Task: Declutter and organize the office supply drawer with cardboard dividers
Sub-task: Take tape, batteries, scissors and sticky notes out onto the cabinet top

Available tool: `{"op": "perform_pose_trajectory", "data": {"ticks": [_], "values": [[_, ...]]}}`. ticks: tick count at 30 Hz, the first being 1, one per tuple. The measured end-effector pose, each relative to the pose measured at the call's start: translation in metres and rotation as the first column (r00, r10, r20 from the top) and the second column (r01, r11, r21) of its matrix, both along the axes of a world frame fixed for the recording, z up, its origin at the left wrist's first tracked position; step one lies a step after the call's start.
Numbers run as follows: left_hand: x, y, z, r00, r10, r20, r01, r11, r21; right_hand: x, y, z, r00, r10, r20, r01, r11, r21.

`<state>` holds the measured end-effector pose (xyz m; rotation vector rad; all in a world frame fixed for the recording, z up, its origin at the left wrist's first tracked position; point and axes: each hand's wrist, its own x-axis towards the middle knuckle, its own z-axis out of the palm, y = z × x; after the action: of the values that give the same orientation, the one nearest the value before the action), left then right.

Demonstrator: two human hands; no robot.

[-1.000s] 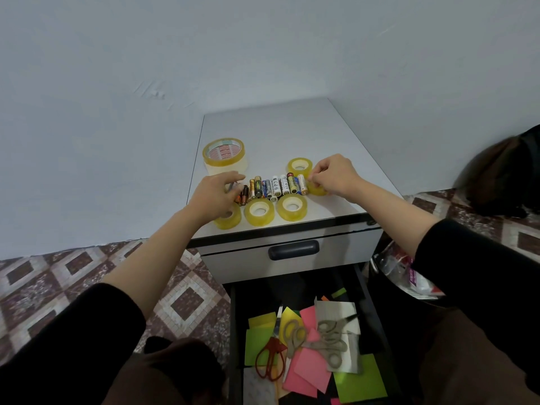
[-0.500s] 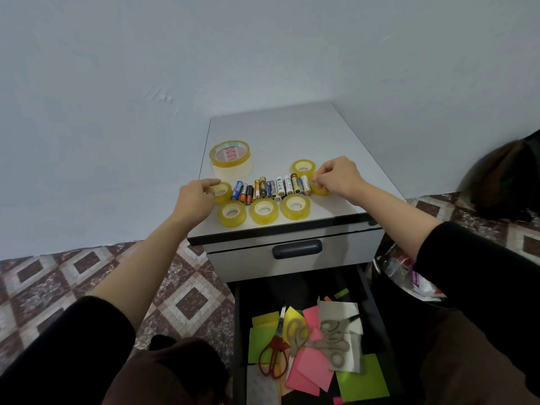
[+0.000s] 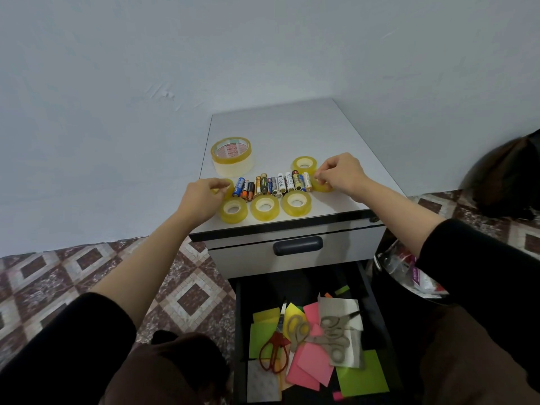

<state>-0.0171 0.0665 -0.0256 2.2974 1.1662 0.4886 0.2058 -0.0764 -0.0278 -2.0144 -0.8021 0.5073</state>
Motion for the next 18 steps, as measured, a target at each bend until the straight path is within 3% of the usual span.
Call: {"op": "perform_pose_trajectory", "data": {"ticks": [5, 11, 18], "values": [[-0.003, -0.012, -0.001, 0.995, -0.035, 0.088, 0.027, 0.996, 0.083, -0.008, -0.014, 0.009, 1.000, -0.004, -0.027, 0.006, 0.997, 0.075], [-0.008, -0.063, -0.007, 0.930, -0.176, 0.321, 0.147, 0.983, 0.113, -0.023, -0.047, 0.006, 0.996, 0.006, -0.090, 0.007, 0.990, 0.141], [-0.016, -0.125, -0.079, 0.927, -0.269, 0.263, 0.290, 0.956, -0.043, -0.074, -0.092, -0.052, 0.976, 0.120, -0.183, -0.108, 0.991, 0.074]]}}
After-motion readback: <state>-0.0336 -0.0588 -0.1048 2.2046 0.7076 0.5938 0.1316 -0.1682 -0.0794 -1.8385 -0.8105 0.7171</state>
